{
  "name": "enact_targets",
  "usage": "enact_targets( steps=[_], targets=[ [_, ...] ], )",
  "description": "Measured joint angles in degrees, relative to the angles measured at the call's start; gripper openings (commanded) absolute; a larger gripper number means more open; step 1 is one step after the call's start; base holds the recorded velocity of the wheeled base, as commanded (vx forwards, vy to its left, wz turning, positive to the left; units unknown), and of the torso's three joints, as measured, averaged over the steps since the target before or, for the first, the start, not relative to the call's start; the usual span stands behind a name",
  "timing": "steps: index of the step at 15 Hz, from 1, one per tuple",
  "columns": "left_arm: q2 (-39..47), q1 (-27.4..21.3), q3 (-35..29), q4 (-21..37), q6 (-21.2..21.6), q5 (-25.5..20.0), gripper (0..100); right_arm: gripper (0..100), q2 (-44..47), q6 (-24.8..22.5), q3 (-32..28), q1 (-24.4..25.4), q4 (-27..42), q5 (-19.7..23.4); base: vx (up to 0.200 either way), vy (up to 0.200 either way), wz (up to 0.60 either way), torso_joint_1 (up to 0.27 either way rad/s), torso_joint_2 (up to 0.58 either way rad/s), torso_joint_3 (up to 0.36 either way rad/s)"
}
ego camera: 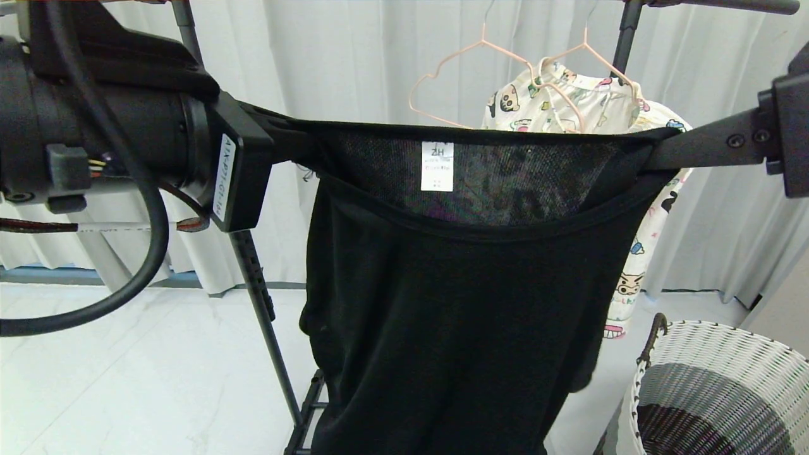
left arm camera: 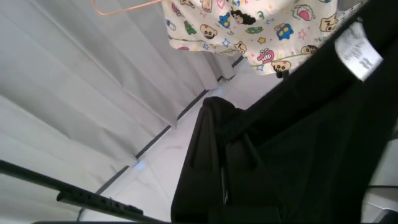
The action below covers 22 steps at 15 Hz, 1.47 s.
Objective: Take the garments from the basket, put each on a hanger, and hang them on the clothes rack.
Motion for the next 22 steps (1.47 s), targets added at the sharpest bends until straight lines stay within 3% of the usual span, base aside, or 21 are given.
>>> enact_targets(
  steps=[5, 7, 10, 14, 15, 17, 18, 22],
  targets=[
    [0.28, 0.39, 1.24, -0.06, -0.18, 1.04, 0, 100, -3.17, -0.39, 3.99, -0.16, -0.11, -0.04, 0.0, 0.0, 0.0, 0.0, 0.0, 0.0],
    [-0.2, 1.66, 3.8, -0.02, -0.32, 5.13, 0, 100, -4.04, -0.41, 4.32, -2.29, 0.22, -1.95, 0.0, 0.0, 0.0, 0.0, 0.0, 0.0],
    [-2.69, 9.05, 8.72, 0.11, -0.27, 8.45, 0, 100, -5.52, -0.49, 7.88, -7.85, 2.74, -13.69, 0.0, 0.0, 0.0, 0.0, 0.0, 0.0],
    [-9.34, 28.56, 20.07, 0.22, -0.6, 8.97, 0, 100, -9.33, -0.68, 20.04, -15.79, 2.94, -17.99, 0.0, 0.0, 0.0, 0.0, 0.0, 0.0],
    [-11.3, 32.2, 23.56, 0.09, -2.29, 9.0, 0, 100, -10.31, -0.71, 22.38, -17.01, 2.83, -18.88, 0.0, 0.0, 0.0, 0.0, 0.0, 0.0],
    [-14.41, 35.51, 28.64, -1.28, -8.67, 9.02, 0, 100, -11.5, -0.6, 25.47, -17.94, 2.8, -23.49, 0.0, 0.0, 0.0, 0.0, 0.0, 0.0],
    [-15.48, 36.19, 30.24, -2.46, -9.81, 9.11, 0, 100, -11.86, -0.33, 26.54, -18.1, 2.79, -24.5, 0.0, 0.0, 0.0, 0.0, 0.0, 0.0],
    [-17.44, 36.75, 32.37, -3.86, -9.96, 11.41, 0, 100, -12.3, 1.84, 28.44, -18.25, -1.08, -24.53, 0.0, 0.0, 0.0, 0.0, 0.0, 0.0]
  ],
)
